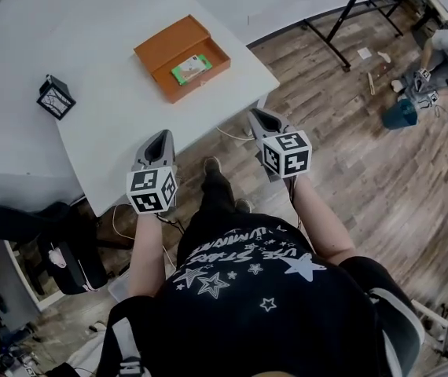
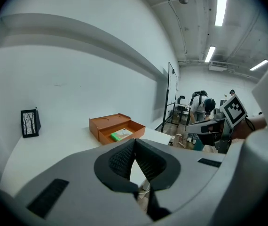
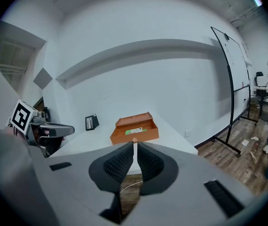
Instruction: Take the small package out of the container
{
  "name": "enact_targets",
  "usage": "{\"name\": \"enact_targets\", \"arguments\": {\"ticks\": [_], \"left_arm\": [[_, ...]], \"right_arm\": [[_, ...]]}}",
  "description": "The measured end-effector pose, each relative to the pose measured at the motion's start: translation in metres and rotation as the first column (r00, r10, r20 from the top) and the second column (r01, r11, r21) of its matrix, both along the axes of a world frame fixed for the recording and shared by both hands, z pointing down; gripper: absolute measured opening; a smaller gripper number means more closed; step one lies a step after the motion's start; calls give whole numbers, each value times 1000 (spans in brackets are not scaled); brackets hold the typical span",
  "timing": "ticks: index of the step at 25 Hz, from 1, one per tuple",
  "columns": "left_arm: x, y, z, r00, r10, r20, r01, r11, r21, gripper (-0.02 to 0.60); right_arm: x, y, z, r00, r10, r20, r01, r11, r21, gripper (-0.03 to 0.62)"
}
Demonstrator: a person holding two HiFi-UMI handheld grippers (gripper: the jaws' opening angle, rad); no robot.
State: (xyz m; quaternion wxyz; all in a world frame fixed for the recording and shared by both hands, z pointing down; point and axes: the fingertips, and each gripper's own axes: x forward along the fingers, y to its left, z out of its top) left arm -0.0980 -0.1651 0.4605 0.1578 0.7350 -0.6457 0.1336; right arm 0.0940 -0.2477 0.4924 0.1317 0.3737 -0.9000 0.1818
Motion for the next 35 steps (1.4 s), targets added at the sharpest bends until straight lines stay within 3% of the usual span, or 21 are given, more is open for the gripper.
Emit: {"name": "enact_targets", "arguments": {"ticks": [15, 19, 24, 29, 35], "left_arm": [[-50, -157, 11, 992, 125, 10, -124, 991, -41, 21], [-59, -194, 22, 983, 182, 12, -181, 979, -91, 23], [-61, -228, 39, 958, 288, 14, -282, 945, -163, 104], [-62, -253, 59, 921, 389, 11, -375, 893, -249, 213], [-65, -273, 89, 869, 486, 94, -431, 837, -337, 295]], "right_arm": [[-62, -143, 3, 999, 15, -50, -15, 1000, -2, 54], [-82, -177, 4, 998, 18, -56, -19, 1000, -10, 54], [-102, -205, 11, 997, 34, -64, -36, 999, -29, 54], [-115, -224, 20, 995, 42, -91, -46, 998, -49, 54], [-122, -241, 28, 991, 62, -117, -70, 995, -68, 54]]}}
